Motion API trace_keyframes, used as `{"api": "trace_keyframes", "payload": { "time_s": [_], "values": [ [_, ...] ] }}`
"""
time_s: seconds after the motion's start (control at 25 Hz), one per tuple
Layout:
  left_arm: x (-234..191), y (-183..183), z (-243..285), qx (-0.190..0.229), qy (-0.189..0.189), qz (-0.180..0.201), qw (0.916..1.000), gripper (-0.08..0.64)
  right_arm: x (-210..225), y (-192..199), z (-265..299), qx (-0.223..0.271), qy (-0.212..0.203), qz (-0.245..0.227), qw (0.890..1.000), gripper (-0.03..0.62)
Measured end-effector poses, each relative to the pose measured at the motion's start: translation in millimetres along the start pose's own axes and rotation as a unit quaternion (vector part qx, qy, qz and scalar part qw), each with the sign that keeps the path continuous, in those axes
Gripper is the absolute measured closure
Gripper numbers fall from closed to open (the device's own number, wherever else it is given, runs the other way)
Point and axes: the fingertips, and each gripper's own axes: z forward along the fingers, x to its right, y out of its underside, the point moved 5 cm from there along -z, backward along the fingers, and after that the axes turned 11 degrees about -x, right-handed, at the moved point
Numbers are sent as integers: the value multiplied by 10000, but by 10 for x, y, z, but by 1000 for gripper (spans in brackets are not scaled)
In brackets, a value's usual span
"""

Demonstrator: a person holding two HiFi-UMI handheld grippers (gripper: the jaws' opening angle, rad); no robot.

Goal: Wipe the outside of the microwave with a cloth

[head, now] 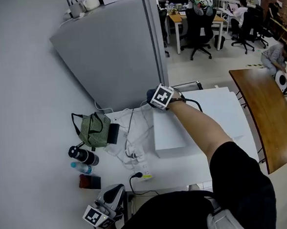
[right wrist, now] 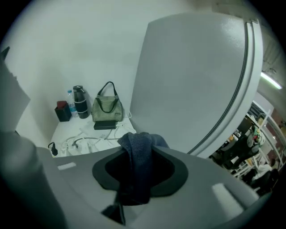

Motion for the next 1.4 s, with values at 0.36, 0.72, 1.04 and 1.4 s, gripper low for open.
{"api": "trace_keyframes", "payload": {
  "time_s": [0.36, 0.72, 1.04, 1.4],
  "values": [
    [441, -368, 1229, 75, 667, 147, 9976, 555, 1056, 2312, -879, -679, 91, 664, 9954, 492],
    [416, -415, 1243, 230, 1083, 194, 9937, 555, 1443, 2831, -1446, -219, 911, 1346, 9865, 492],
    [-120, -205, 276, 175, 883, 312, 9955, 555, -737, -76, -380, 613, -567, -510, 9952, 492],
    [130, -282, 530, 121, 1220, 422, 9916, 555, -266, 1104, -605, -56, -393, 196, 9990, 492]
  ]
}}
